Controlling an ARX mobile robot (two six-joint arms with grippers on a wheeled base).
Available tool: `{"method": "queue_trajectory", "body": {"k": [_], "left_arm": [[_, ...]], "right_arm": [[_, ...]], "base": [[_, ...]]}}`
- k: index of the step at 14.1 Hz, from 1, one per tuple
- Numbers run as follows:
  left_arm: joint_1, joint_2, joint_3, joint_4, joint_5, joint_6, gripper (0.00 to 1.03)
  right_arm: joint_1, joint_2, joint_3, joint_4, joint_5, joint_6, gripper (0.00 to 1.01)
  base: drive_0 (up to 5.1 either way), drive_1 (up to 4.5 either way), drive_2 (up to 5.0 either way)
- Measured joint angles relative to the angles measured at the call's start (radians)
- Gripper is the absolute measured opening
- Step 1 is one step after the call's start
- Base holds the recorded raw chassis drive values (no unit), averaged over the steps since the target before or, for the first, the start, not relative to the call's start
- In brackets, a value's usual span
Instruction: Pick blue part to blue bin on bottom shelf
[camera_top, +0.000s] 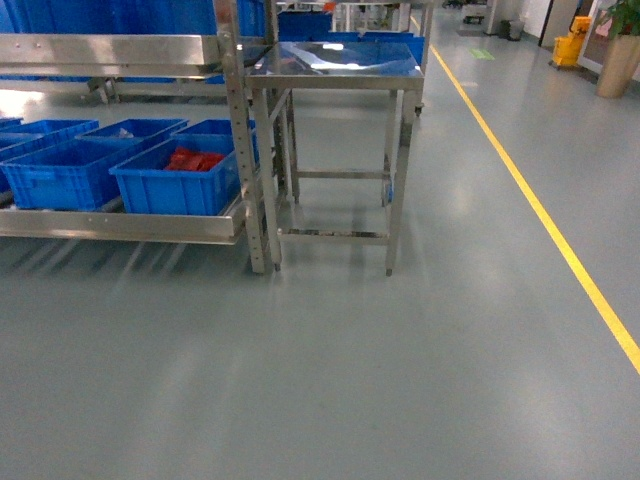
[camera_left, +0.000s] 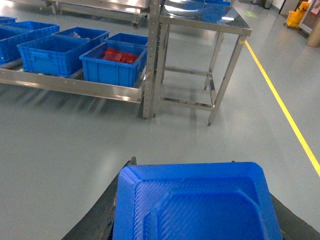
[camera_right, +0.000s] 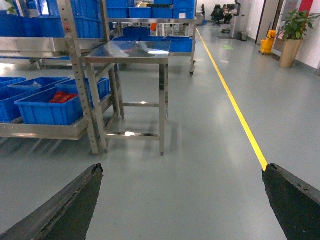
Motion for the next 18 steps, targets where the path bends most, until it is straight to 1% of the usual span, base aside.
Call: {"method": "queue_trajectory", "body": {"k": [18], "left_arm": [[0.0,0.0,0.0,0.001,-0.003,0.0,0.43]], "right_arm": [[0.0,0.0,0.0,0.005,0.0,0.0,0.98]], "base": [[0.0,4.04,-4.0]]}}
